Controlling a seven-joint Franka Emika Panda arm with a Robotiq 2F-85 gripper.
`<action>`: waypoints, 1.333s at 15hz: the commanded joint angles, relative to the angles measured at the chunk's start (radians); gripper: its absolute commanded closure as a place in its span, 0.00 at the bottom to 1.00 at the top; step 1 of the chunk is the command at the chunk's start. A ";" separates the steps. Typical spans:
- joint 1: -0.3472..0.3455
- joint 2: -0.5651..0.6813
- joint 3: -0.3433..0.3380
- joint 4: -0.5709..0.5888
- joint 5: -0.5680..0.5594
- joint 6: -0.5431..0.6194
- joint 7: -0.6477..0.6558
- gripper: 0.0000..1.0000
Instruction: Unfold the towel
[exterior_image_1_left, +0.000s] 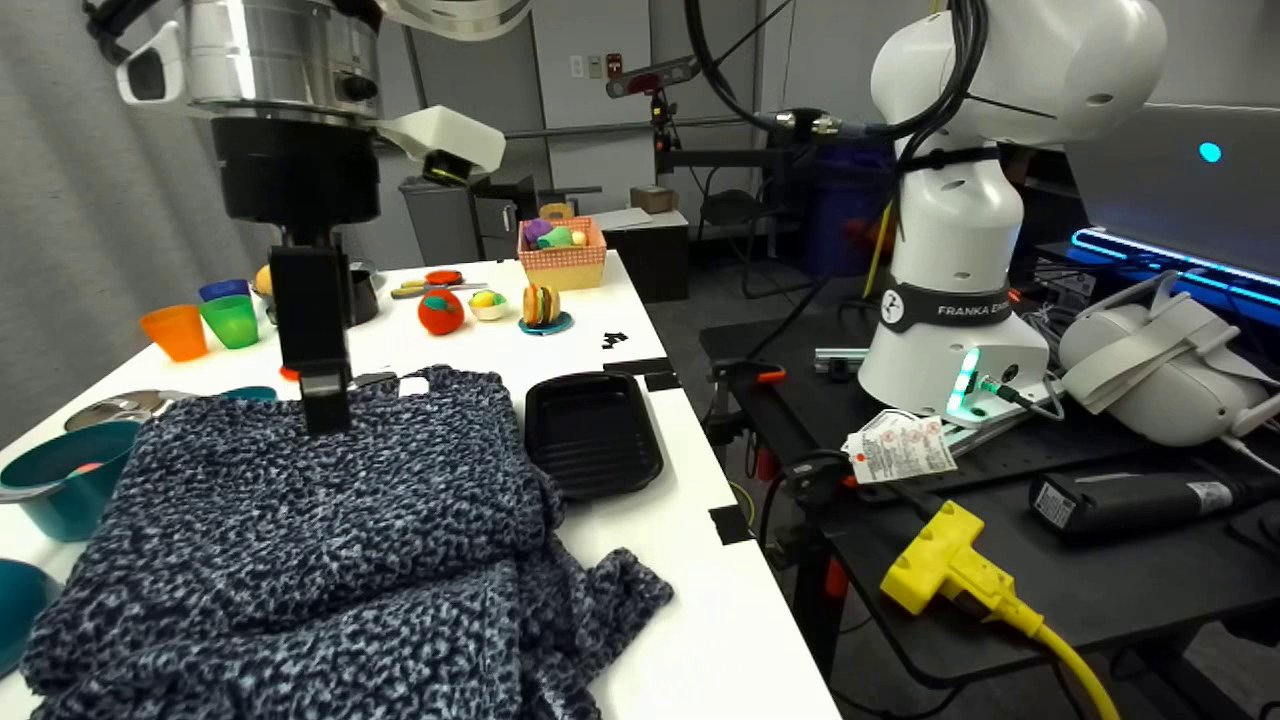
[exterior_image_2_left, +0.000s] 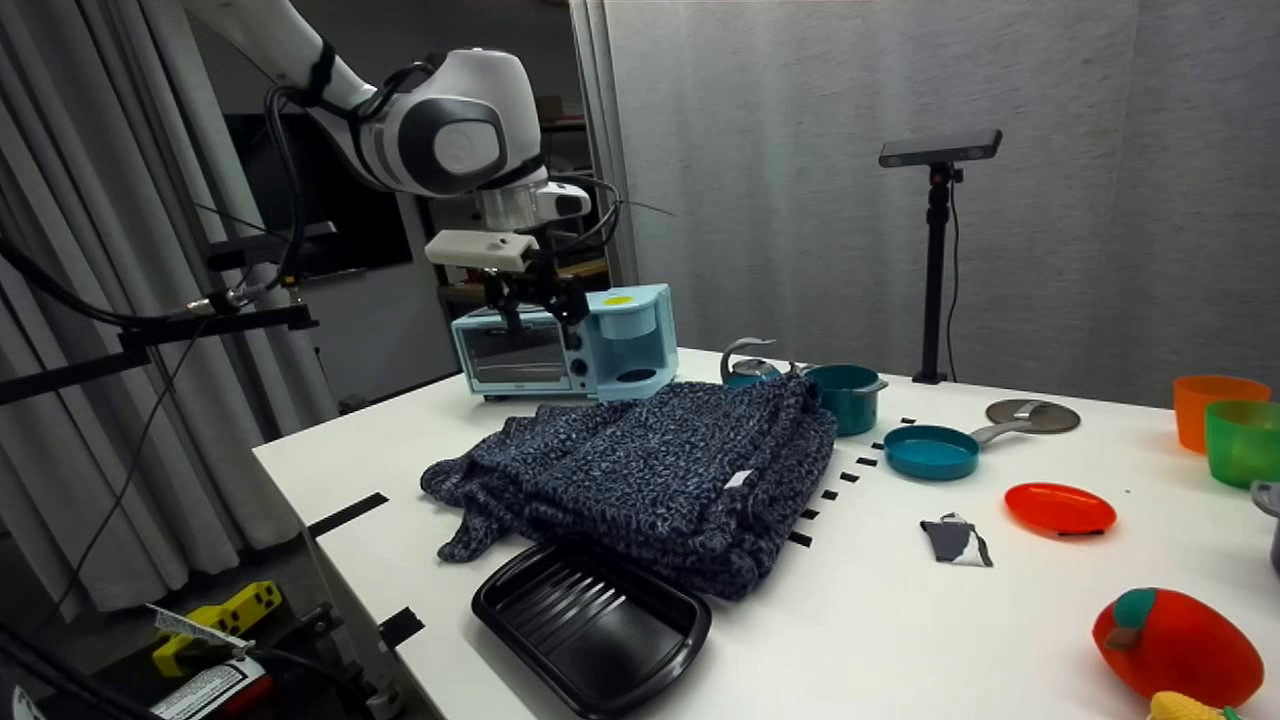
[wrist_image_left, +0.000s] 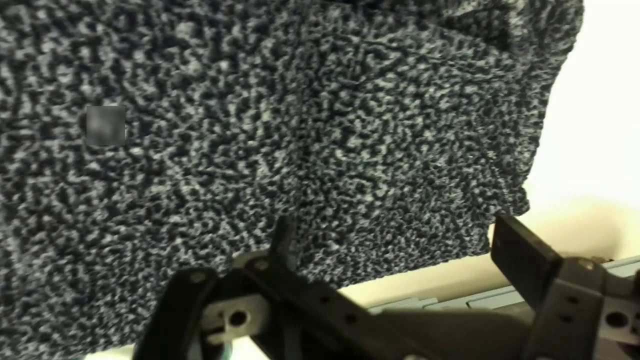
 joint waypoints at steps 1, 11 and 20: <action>-0.051 0.039 -0.039 0.063 -0.058 -0.016 -0.086 0.00; -0.168 0.285 -0.121 0.289 -0.158 0.002 -0.133 0.00; -0.233 0.462 -0.141 0.436 -0.191 -0.024 -0.111 0.00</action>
